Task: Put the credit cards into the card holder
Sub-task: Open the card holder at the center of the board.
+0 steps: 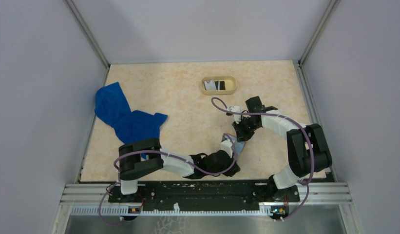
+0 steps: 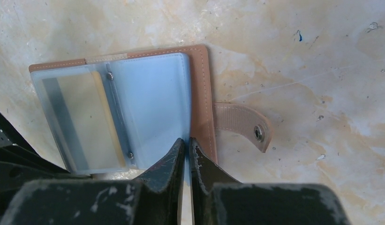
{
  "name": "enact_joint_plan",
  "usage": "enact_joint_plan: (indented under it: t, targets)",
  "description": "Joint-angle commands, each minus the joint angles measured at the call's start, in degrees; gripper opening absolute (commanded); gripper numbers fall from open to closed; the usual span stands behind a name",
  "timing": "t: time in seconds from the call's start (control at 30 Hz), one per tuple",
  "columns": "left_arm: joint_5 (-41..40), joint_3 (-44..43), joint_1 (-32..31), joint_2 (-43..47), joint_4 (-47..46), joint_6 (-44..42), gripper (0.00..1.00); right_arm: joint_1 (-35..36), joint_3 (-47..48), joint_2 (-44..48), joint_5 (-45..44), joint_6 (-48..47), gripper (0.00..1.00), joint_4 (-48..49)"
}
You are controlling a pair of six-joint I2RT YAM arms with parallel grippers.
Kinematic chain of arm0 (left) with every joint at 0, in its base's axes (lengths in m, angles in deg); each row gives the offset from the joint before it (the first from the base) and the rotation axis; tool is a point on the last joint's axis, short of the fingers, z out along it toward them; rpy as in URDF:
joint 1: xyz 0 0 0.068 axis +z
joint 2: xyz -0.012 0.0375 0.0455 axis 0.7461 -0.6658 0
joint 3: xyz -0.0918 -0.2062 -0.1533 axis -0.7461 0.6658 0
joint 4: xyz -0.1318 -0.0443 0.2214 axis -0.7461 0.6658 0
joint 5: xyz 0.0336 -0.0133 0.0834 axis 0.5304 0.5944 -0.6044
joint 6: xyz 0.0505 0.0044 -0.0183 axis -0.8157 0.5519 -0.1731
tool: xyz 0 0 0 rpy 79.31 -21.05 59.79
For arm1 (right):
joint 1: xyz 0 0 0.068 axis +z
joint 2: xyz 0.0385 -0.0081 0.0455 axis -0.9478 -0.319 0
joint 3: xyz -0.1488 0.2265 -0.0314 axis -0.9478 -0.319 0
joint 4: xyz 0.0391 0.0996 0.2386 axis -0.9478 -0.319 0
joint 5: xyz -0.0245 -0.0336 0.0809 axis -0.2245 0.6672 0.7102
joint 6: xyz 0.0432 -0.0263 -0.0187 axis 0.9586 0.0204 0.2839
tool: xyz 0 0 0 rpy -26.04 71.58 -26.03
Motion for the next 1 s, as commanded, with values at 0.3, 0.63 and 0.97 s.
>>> enact_joint_plan:
  t: [0.3, 0.63, 0.97]
  targets:
    - [-4.07, 6.94, 10.07, 8.58, 11.65, 1.39, 0.23, -0.75, 2.76, 4.97, 5.29, 0.59, 0.28, 0.23]
    - [-6.17, 13.11, 12.1, 20.65, 10.36, -6.48, 0.28, -2.04, 0.92, 15.37, 14.0, -0.34, 0.36, 3.69]
    - [-7.27, 22.43, 13.73, 36.31, 2.79, -15.57, 0.64, -3.37, -0.67, 21.9, 23.44, -3.05, 0.39, 4.69]
